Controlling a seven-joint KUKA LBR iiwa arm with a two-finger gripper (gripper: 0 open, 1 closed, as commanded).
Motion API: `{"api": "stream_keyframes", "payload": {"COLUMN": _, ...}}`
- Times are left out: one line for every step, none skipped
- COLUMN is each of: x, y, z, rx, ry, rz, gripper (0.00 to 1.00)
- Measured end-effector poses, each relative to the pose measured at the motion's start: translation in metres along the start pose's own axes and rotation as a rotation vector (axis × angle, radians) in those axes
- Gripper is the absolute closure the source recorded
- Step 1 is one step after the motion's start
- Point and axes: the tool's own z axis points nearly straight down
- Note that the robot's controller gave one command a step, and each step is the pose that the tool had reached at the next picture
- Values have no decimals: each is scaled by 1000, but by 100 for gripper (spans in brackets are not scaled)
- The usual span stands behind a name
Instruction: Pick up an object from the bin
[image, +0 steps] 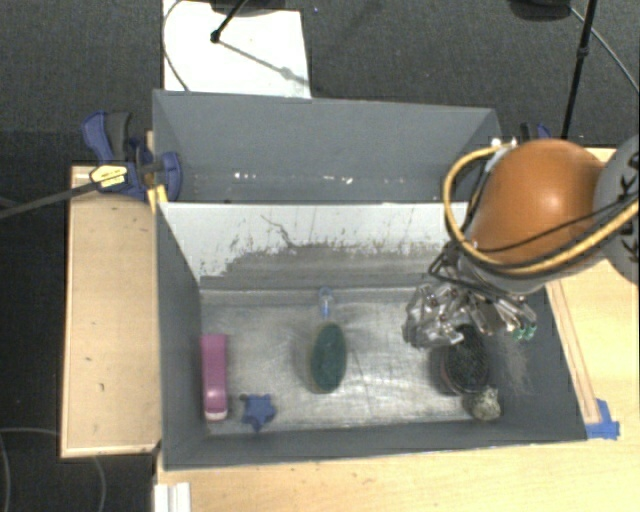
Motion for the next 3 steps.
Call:
{"api": "stream_keyframes", "payload": {"x": 2, "y": 0, "z": 5, "rx": -3, "ry": 8, "rz": 2, "gripper": 0}}
{"api": "stream_keyframes", "payload": {"x": 2, "y": 0, "z": 5, "rx": -3, "ry": 8, "rz": 3, "gripper": 100}}
{"api": "stream_keyframes", "payload": {"x": 2, "y": 0, "z": 5, "rx": -3, "ry": 8, "rz": 4, "gripper": 0}}
